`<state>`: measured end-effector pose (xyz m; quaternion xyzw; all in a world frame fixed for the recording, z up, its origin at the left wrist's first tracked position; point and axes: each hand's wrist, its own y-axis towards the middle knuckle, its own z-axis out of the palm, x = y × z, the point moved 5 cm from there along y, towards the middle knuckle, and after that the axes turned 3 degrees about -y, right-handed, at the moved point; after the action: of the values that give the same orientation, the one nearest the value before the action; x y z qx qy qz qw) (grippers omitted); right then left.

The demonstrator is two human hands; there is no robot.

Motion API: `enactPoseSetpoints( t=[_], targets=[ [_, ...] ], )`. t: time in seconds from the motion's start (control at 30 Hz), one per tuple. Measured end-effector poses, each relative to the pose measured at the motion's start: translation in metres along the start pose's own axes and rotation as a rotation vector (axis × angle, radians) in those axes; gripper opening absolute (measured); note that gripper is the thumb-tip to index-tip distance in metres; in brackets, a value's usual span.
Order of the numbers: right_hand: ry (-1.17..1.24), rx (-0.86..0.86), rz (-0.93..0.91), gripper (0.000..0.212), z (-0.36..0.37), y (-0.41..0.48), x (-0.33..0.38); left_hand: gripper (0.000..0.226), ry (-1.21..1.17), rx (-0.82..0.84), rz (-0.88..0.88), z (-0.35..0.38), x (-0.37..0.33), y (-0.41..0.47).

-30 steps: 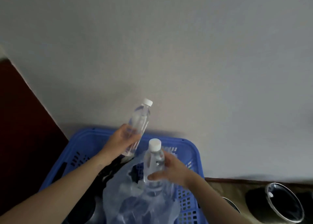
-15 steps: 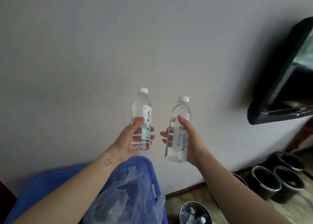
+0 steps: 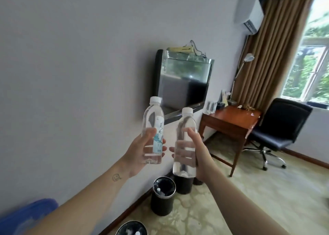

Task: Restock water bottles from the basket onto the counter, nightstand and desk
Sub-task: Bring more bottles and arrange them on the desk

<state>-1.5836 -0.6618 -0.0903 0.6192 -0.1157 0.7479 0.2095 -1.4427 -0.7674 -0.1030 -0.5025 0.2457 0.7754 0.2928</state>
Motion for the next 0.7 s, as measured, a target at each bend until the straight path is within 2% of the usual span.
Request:
enactPoseSetpoints(
  t=[0.27, 0.33, 0.4, 0.57, 0.7],
  targets=[
    [0.007, -0.233, -0.026, 0.075, -0.126, -0.066, 0.049, 0.073, 0.053, 0.278, -0.075, 0.158, 0.054, 0.018],
    [0.078, -0.294, -0.035, 0.065, -0.149, -0.077, 0.057, 0.074, 0.083, 0.336, -0.090, 0.185, 0.064, 0.018],
    [0.125, -0.339, -0.040, 0.059, -0.167, -0.086, 0.063, 0.071, 0.119, 0.373, -0.089, 0.204, 0.071, 0.021],
    [0.158, -0.403, -0.023, 0.075, -0.204, -0.097, 0.073, 0.070, 0.112, 0.457, -0.086, 0.249, 0.085, 0.040],
    [0.195, -0.427, -0.023, 0.072, -0.232, -0.093, 0.079, 0.061, 0.086, 0.509, -0.095, 0.277, 0.097, 0.061]
  ],
)
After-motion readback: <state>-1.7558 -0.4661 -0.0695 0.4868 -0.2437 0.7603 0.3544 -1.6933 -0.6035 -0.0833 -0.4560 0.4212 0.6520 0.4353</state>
